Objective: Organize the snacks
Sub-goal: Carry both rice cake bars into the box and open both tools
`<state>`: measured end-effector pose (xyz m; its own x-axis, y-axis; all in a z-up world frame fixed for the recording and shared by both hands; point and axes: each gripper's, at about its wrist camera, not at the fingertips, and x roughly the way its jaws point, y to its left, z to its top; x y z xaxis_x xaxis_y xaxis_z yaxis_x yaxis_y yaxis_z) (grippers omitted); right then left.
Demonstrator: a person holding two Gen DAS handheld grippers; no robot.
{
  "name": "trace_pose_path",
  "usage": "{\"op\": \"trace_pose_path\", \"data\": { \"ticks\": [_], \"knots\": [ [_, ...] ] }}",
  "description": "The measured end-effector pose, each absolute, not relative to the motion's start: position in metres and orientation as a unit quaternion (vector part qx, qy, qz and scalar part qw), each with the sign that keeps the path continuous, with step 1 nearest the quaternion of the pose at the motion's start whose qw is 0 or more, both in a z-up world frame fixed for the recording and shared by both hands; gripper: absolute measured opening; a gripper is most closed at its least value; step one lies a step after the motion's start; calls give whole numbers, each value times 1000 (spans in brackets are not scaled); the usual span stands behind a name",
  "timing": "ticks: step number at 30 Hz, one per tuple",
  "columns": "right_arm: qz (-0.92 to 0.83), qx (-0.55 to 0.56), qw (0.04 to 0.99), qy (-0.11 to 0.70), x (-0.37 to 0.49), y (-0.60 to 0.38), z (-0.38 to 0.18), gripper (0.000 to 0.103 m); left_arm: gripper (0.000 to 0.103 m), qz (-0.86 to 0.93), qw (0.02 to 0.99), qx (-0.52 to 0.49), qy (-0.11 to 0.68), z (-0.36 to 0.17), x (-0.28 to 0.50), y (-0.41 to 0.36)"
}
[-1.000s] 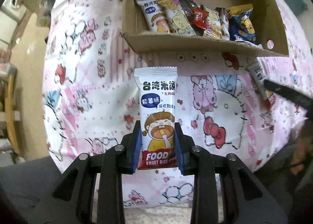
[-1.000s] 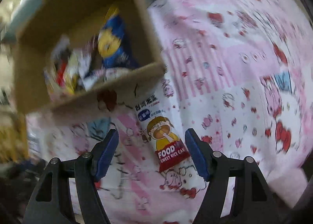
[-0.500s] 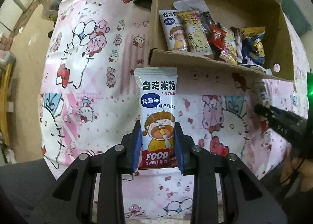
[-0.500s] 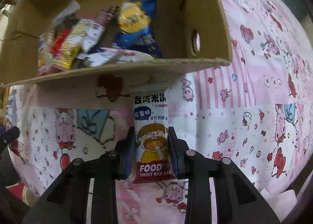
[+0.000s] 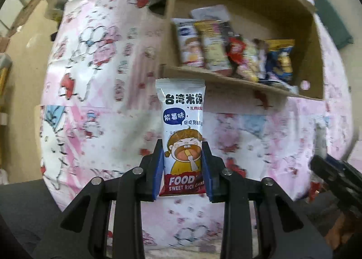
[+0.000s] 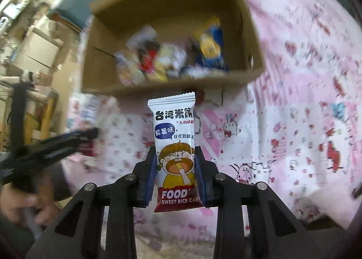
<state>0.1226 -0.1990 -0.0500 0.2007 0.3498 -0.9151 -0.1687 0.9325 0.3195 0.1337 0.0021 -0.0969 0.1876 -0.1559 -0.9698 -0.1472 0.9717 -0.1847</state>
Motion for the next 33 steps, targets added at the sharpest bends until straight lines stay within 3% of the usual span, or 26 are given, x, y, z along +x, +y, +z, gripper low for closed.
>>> {"op": "trace_pose_path", "data": {
  "ticks": [4,9,15,22,33],
  "knots": [
    [186,85,804,558,116,-212,7,33,26,-10,795,-83,601,-76,130,-4],
    [186,104,832,512,127,-234,29,33,26,-9,812,-110,573,-53,128,6],
    [185,161,840,485,154,-261,17,33,26,-2,838,-118,533,-15,124,19],
    [185,197,824,497,205,-264,-9,33,26,-8,847,-110,520,9,179,16],
    [211,213,822,484,242,-240,-60,33,27,-58,870,-47,488,-33,241,-28]
  ]
}}
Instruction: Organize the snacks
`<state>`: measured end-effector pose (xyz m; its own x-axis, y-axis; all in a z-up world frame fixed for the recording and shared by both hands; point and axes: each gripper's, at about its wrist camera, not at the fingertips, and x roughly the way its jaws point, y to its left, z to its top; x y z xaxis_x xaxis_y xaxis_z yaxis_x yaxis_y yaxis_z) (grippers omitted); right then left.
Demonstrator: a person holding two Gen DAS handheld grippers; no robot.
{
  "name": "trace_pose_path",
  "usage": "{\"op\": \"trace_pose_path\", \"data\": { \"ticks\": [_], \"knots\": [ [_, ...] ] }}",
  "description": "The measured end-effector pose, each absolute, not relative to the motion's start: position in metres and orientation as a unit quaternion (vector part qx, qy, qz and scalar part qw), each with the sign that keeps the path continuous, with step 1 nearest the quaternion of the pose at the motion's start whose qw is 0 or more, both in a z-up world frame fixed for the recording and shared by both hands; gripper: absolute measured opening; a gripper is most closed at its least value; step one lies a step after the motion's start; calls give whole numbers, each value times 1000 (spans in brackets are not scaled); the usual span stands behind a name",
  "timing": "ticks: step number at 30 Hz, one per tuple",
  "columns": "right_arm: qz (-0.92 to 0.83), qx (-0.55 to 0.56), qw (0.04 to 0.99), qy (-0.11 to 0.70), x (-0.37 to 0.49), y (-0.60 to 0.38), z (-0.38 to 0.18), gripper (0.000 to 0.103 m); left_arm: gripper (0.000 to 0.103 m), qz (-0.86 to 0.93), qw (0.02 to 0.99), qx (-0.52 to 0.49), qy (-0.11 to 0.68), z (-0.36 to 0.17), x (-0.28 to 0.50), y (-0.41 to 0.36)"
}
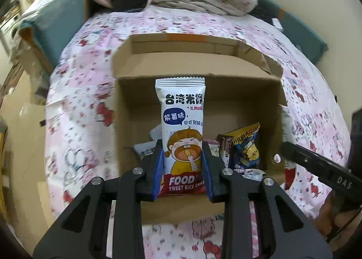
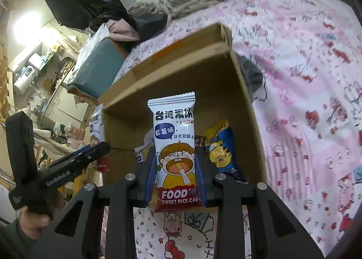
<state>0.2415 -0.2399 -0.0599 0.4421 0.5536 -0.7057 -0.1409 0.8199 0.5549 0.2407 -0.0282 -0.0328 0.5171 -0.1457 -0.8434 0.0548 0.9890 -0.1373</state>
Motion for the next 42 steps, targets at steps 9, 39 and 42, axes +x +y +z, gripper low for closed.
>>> {"op": "trace_pose_path", "data": {
  "ticks": [9,39,42],
  "knots": [
    [212,183,820,499,255,-232,-80,33,27,-61,866,-41,494,-60,260,-33],
    [174,163,881,410,199,-249,-9,103,84,-34,907,-56,415,8,200,-15],
    [164,157,891,393,174,-252,10,103,84,-30,913,-52,404,18,176,-10]
  ]
}}
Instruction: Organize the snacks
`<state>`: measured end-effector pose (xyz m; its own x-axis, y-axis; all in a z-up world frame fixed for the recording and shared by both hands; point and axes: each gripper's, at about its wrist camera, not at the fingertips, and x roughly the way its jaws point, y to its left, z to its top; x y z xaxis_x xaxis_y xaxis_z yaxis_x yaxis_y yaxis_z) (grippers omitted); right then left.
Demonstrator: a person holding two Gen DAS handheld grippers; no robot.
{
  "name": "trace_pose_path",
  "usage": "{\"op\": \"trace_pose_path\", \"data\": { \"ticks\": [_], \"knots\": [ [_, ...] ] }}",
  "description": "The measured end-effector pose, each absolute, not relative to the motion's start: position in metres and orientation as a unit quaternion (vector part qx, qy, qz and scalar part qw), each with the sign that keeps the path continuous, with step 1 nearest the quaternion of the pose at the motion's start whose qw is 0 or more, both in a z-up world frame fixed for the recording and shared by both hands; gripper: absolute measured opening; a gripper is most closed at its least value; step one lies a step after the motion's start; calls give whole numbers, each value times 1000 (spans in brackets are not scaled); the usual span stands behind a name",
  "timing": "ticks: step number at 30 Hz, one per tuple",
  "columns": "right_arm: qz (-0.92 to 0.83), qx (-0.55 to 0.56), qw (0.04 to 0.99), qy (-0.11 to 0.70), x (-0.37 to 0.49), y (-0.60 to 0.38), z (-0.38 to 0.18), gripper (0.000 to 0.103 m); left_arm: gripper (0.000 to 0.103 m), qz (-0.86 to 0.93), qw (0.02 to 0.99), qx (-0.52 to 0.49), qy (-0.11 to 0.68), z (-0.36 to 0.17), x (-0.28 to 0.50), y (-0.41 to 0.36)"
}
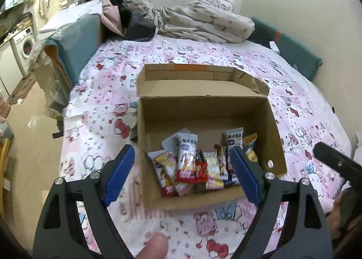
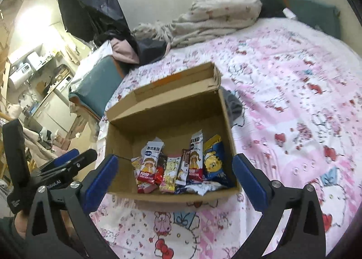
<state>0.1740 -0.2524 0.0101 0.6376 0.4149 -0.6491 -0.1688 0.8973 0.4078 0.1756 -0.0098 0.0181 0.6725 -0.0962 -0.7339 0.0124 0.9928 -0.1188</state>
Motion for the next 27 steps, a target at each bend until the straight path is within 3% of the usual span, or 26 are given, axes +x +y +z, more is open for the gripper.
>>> {"op": "trace_pose_path", "data": {
  "ticks": [4,5,7,18,27],
  "knots": [
    [149,128,908,371,142,-250,25,103,88,-34,913,-78,400,26,149,2],
    [150,131,908,369,135,-250,27,103,96,-34,912,-82,400,27,144,5],
    [153,134,907,368,123,-250,28,103,102,-23,915,-84,393,30,133,9],
    [120,82,932,332,83,-230,25,103,103,9,929,-51,365,25,85,14],
    [100,64,927,355,86,-217,3,103,103,16,939,-40,342,27,74,9]
  ]
}}
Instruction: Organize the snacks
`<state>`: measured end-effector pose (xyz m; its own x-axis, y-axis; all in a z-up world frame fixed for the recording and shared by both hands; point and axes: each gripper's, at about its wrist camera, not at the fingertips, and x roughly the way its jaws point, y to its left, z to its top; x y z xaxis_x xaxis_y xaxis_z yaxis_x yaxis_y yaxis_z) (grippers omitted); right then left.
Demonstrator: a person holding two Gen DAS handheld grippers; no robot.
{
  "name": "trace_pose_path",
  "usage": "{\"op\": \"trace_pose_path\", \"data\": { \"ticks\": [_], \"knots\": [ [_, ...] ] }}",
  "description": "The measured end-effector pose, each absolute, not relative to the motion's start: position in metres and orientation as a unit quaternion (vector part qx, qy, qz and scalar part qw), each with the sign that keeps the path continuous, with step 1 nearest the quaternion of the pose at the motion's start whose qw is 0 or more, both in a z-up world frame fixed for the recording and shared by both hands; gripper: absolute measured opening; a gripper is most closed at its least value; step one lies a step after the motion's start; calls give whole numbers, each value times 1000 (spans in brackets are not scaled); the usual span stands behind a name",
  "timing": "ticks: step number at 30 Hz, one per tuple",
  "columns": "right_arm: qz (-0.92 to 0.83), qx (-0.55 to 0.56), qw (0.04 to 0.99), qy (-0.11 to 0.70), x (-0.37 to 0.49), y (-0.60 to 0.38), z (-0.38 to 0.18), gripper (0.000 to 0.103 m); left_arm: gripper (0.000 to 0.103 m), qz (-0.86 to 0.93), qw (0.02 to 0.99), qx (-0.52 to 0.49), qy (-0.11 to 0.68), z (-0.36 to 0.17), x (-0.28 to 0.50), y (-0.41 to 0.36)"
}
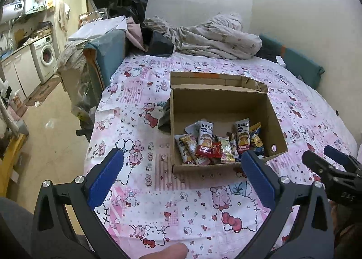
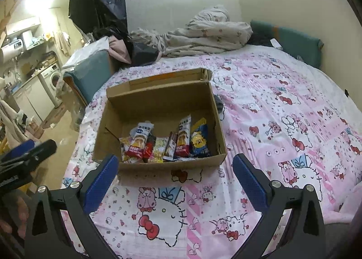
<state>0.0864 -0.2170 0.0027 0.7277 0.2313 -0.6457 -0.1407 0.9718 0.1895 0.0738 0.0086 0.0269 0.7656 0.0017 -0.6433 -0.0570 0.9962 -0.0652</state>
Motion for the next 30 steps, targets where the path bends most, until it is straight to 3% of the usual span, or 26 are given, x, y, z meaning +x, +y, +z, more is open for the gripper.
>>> {"op": "trace_pose_path", "data": {
  "ticks": [30],
  "knots": [
    [99,60,928,355,86,-212,3,103,103,3,932,-38,360,20,75,3]
  ]
}}
